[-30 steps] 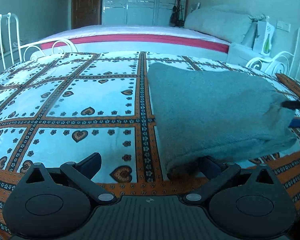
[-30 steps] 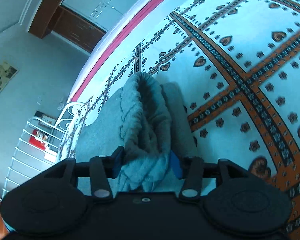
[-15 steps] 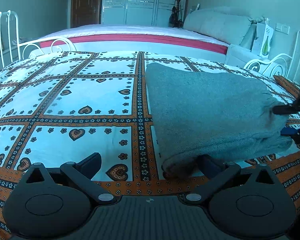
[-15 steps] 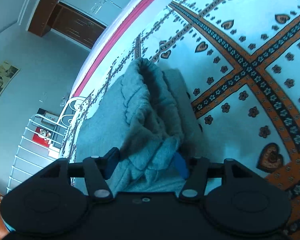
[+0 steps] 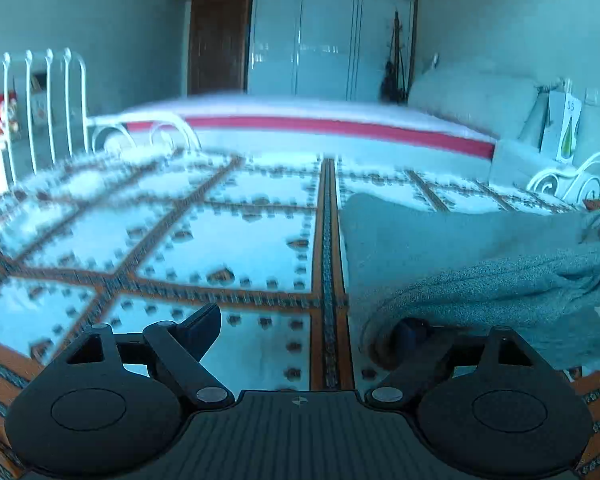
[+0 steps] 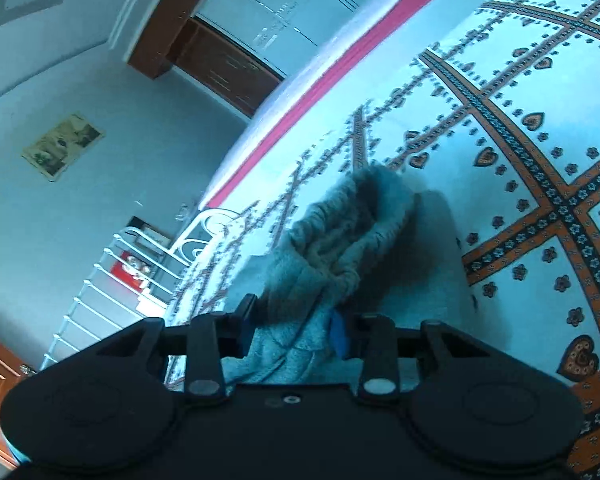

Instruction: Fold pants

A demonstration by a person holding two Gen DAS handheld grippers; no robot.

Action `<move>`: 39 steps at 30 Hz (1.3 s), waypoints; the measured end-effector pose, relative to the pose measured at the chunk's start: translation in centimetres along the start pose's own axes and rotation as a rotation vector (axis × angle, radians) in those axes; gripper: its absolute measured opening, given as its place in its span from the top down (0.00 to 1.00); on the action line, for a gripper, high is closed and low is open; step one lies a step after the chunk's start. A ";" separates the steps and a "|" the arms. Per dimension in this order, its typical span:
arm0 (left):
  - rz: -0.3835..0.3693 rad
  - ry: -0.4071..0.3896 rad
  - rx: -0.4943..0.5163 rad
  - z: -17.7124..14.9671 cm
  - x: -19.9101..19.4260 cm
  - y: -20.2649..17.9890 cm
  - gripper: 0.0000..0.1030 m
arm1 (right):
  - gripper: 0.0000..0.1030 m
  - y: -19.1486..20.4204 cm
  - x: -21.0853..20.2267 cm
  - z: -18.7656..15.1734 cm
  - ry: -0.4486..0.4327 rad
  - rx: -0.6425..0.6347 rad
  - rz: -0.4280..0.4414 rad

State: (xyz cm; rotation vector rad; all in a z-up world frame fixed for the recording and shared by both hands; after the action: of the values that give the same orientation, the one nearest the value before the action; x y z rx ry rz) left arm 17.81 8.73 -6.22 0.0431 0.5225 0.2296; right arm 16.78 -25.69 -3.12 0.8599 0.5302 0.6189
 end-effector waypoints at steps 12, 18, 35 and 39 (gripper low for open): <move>-0.007 0.091 0.022 -1.7 0.6 -0.1 0.10 | 0.74 -3.4 0.9 -1.5 0.052 0.041 -0.148; -0.034 0.212 0.039 -3.3 1.8 -0.2 0.08 | 0.74 -6.8 1.2 -1.9 0.082 0.147 -0.209; -0.234 0.239 -0.126 3.6 5.9 0.7 0.08 | 0.33 -5.4 -0.1 3.0 0.063 -0.022 -0.227; -0.258 0.302 -0.077 3.0 8.9 -1.9 0.08 | 0.33 -7.0 1.2 2.3 0.109 -0.014 -0.264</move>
State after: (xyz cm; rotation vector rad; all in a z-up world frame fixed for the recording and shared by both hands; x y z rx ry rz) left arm 27.16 8.94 -8.19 -0.1352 0.8118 0.0019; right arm 21.10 -29.56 -7.82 0.7311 0.7242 0.4289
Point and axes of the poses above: each gripper's, at about its wrist camera, not at the fingertips, and x roughly the way its jaws point, y to its left, z to its top, the point moved 7 cm from there along x, roughly the way its jaws point, and after that the axes turned 13 degrees about z, right-handed, at the moved point
